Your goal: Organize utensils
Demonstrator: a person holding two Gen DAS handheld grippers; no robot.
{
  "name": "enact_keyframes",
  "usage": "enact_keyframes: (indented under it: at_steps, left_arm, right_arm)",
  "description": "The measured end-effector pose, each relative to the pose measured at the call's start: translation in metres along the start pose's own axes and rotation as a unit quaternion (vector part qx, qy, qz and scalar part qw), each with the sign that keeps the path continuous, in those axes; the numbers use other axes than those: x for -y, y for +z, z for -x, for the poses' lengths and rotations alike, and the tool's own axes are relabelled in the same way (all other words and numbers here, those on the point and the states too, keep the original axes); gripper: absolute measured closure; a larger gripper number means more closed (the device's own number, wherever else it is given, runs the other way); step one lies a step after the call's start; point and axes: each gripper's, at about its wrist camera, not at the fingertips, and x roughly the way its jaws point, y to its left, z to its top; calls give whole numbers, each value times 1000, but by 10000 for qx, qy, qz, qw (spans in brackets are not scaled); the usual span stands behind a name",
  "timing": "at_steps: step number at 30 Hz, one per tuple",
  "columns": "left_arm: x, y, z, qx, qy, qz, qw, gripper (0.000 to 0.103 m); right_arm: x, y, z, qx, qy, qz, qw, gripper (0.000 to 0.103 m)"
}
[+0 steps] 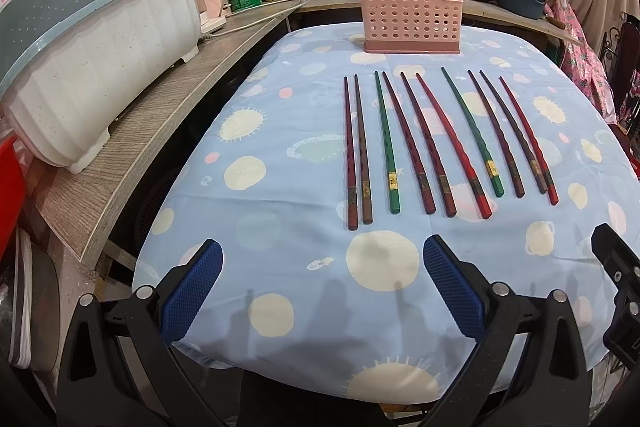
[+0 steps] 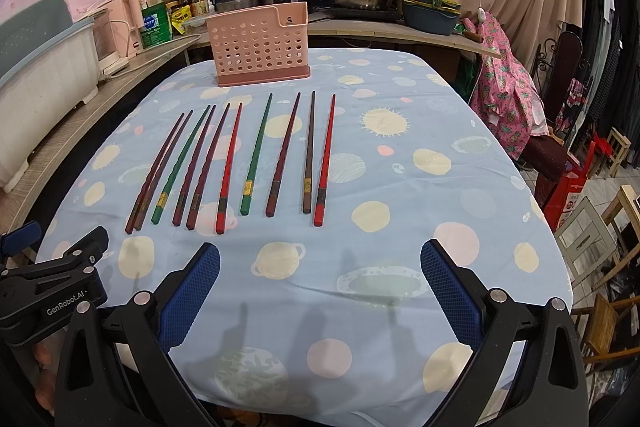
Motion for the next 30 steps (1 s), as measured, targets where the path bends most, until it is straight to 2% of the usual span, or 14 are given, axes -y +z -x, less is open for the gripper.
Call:
enact_keyframes:
  at_steps: [30]
  left_arm:
    - [0, -1, -2, -41, -26, 19, 10000, 7]
  right_arm:
    - [2, -1, 0, -7, 3, -18, 10000, 7]
